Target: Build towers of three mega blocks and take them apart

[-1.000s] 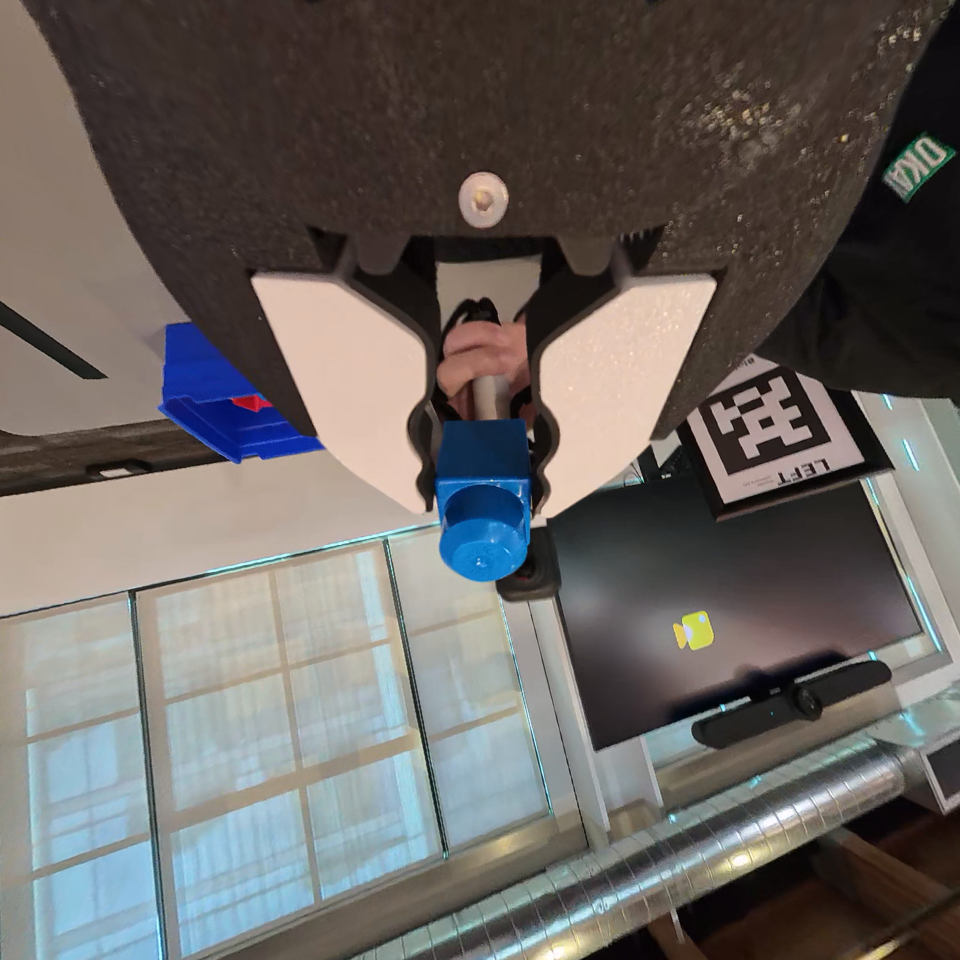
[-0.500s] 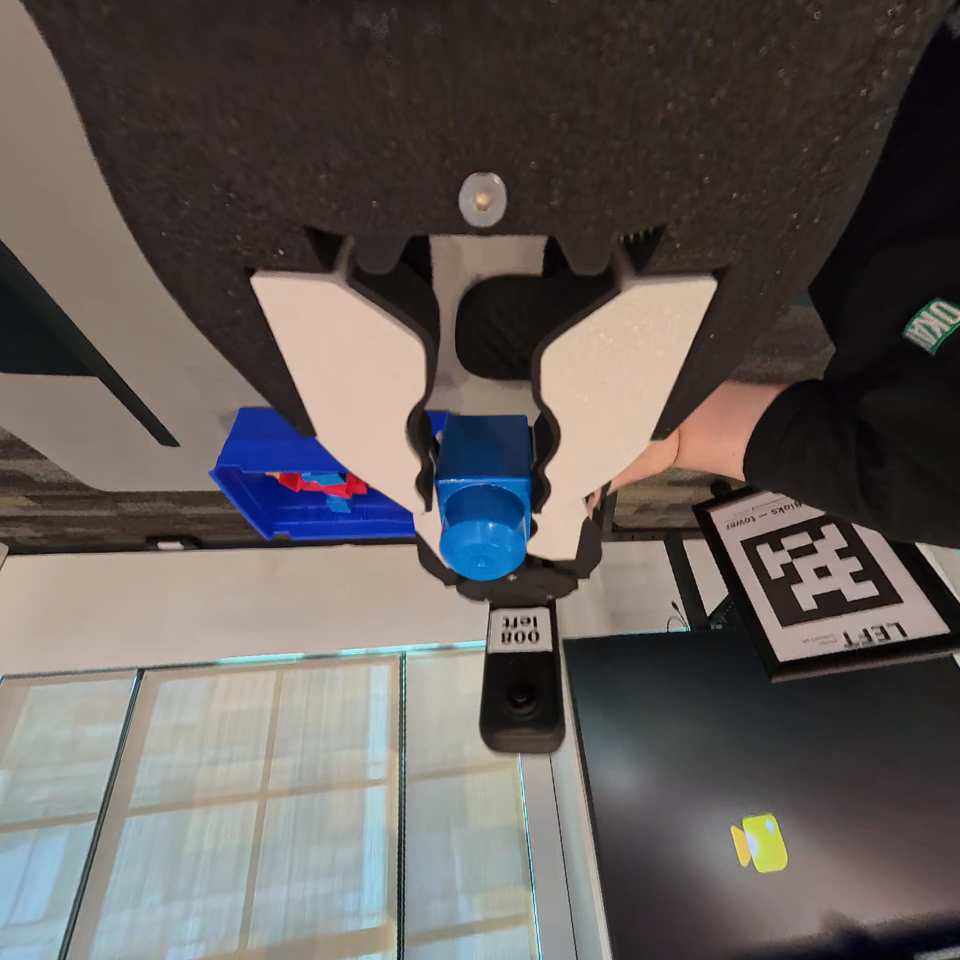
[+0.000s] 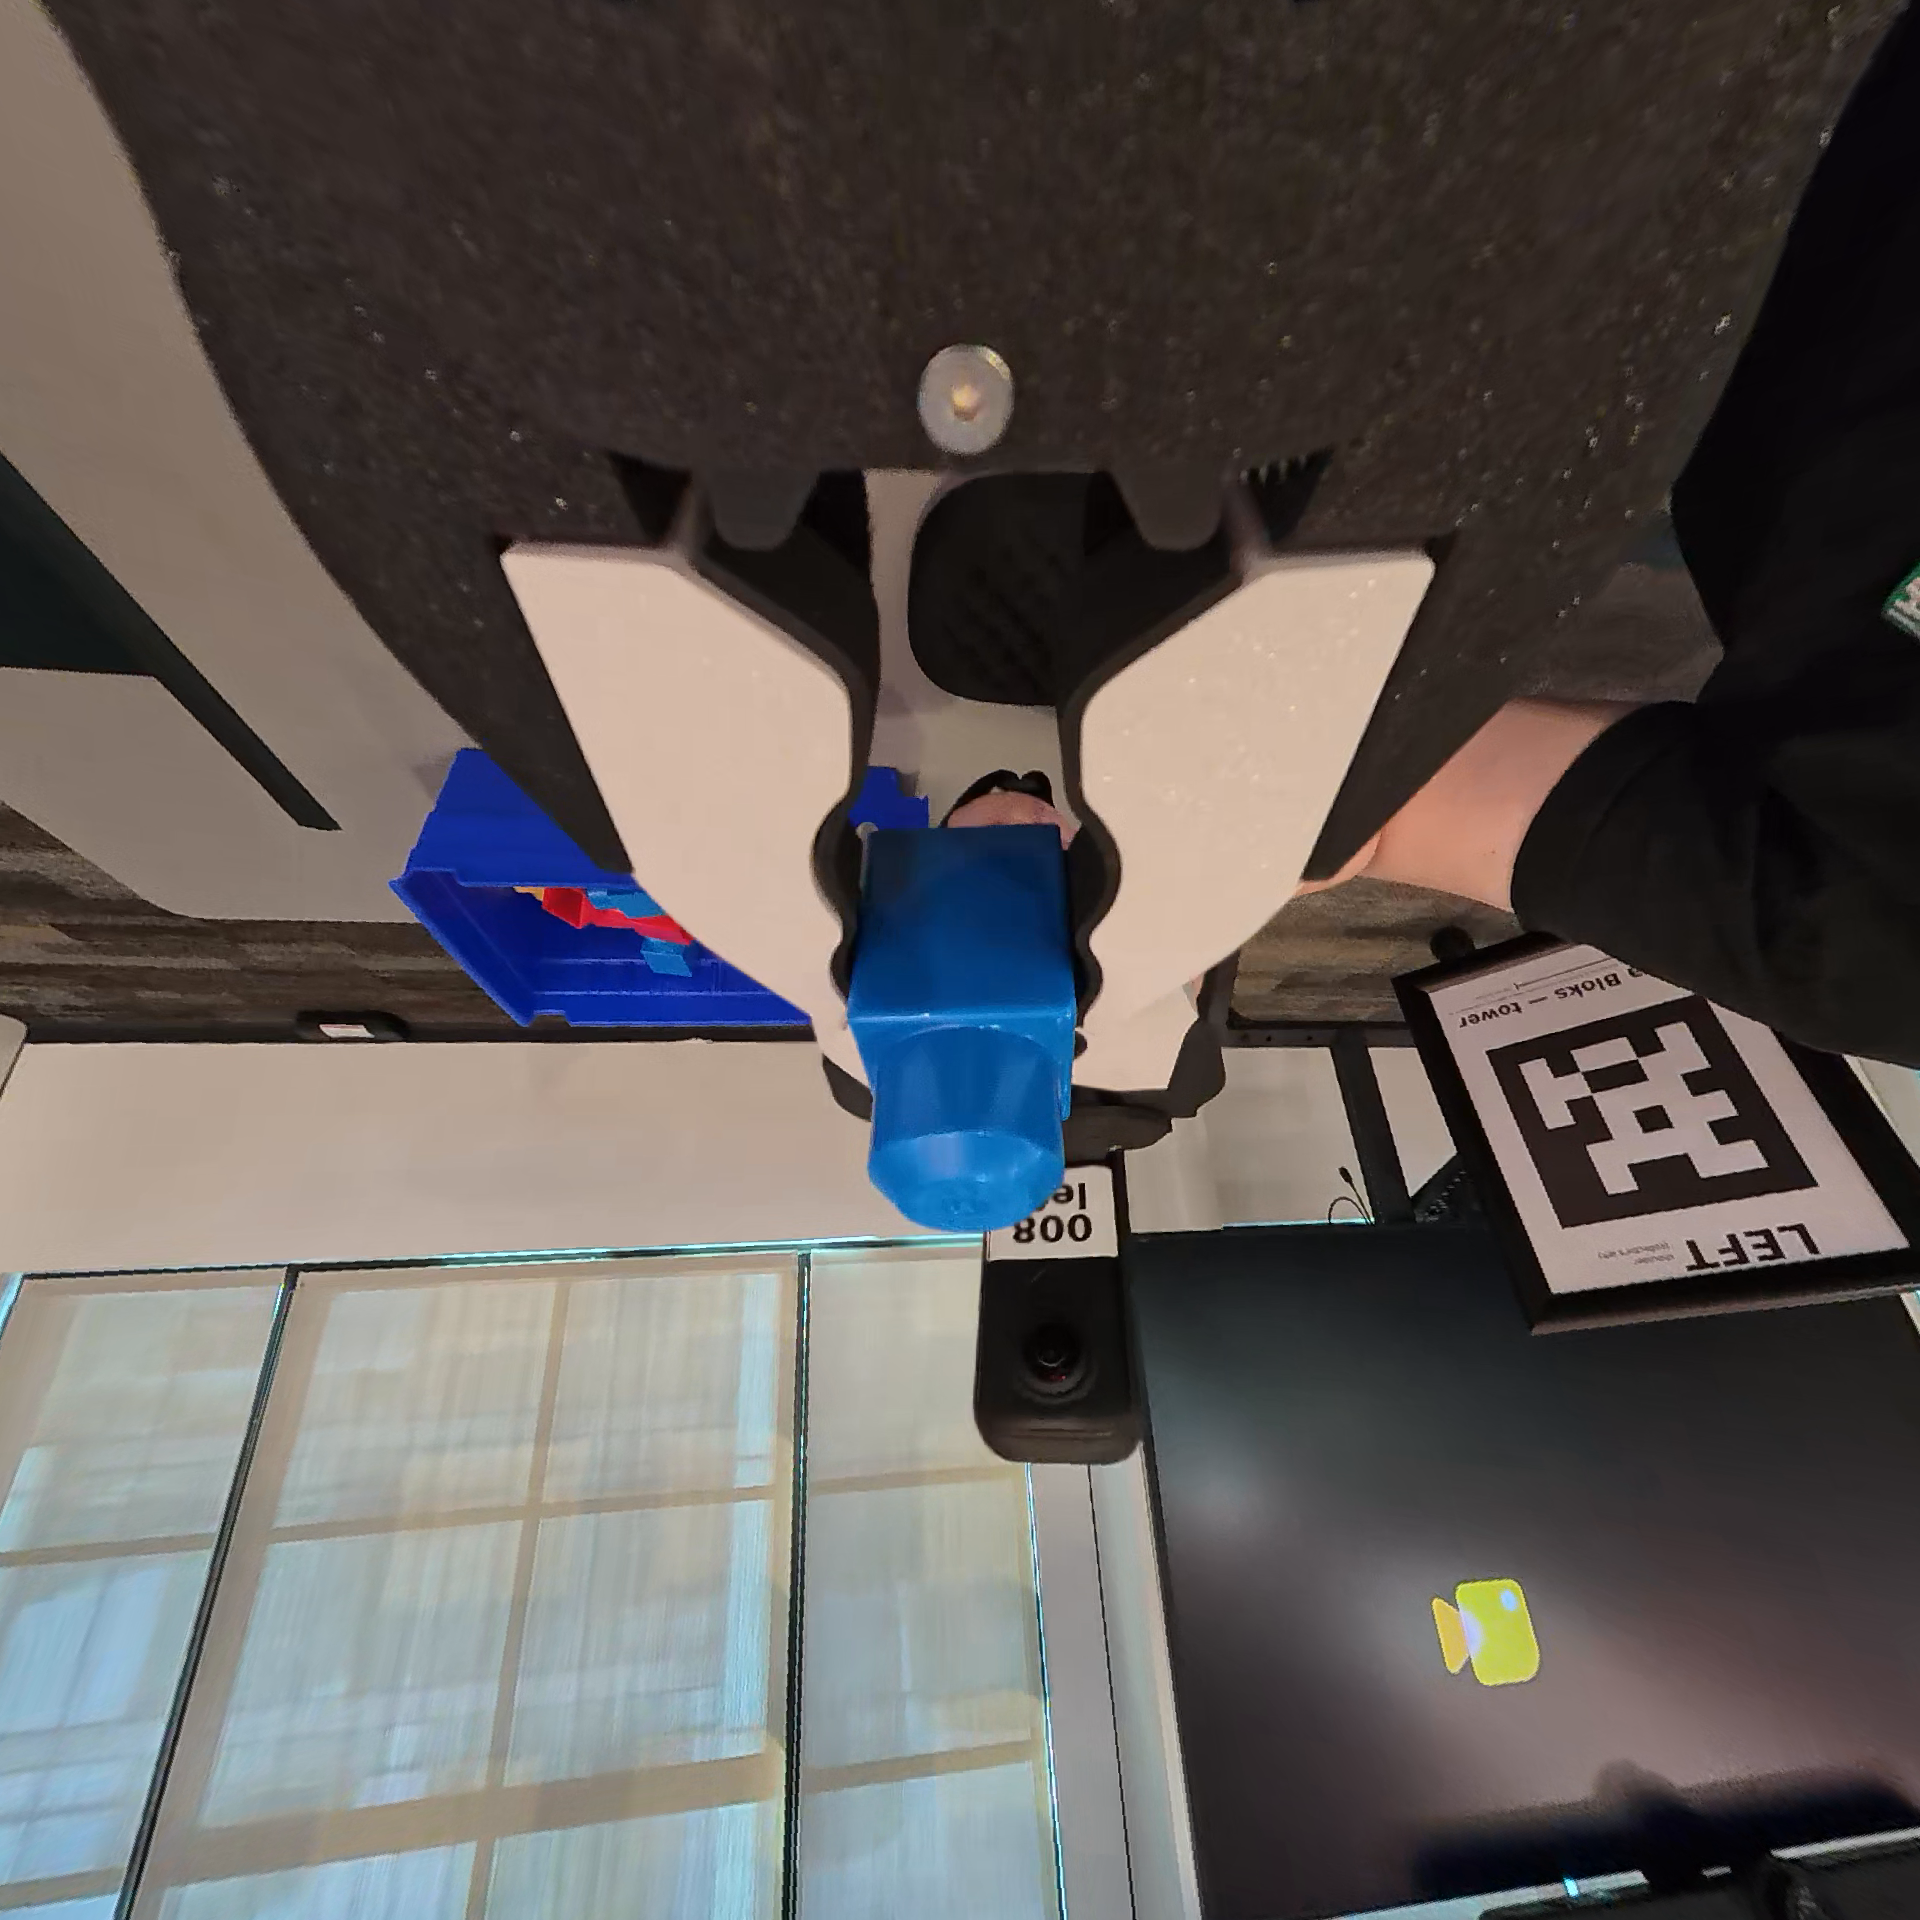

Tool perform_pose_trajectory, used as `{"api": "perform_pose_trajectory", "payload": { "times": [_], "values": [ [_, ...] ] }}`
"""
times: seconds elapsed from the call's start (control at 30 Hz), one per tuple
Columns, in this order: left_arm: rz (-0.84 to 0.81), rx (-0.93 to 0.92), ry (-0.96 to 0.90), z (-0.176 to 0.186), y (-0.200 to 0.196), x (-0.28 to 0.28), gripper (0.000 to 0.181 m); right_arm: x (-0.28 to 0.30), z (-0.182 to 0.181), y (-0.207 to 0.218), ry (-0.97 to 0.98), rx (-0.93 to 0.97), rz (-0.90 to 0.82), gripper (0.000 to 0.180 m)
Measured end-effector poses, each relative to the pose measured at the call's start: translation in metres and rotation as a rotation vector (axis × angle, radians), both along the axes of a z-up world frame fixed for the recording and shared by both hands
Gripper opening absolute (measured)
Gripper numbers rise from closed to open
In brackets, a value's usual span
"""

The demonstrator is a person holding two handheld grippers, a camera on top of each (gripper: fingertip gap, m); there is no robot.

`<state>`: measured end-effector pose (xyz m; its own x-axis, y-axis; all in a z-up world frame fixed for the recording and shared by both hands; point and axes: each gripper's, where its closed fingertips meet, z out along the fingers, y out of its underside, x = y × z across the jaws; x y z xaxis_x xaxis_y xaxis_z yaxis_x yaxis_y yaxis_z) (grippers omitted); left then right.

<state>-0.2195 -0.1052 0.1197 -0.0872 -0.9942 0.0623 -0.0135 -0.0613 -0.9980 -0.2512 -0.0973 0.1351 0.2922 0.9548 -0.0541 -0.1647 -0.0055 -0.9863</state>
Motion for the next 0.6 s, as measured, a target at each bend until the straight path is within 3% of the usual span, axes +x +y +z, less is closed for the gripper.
{"api": "perform_pose_trajectory", "payload": {
  "times": [0.2,0.6],
  "values": [
    [0.003,-0.01,-0.021,0.0015,-0.0006,-0.0013,0.036,-0.0013,0.0067,-0.0024,0.09,-0.069,0.06,0.037],
    [0.01,-0.009,0.003,-0.0013,-0.0009,0.0021,0.036,-0.0023,0.0017,-0.0011,-0.004,-0.024,-0.012,0.036]
  ]
}}
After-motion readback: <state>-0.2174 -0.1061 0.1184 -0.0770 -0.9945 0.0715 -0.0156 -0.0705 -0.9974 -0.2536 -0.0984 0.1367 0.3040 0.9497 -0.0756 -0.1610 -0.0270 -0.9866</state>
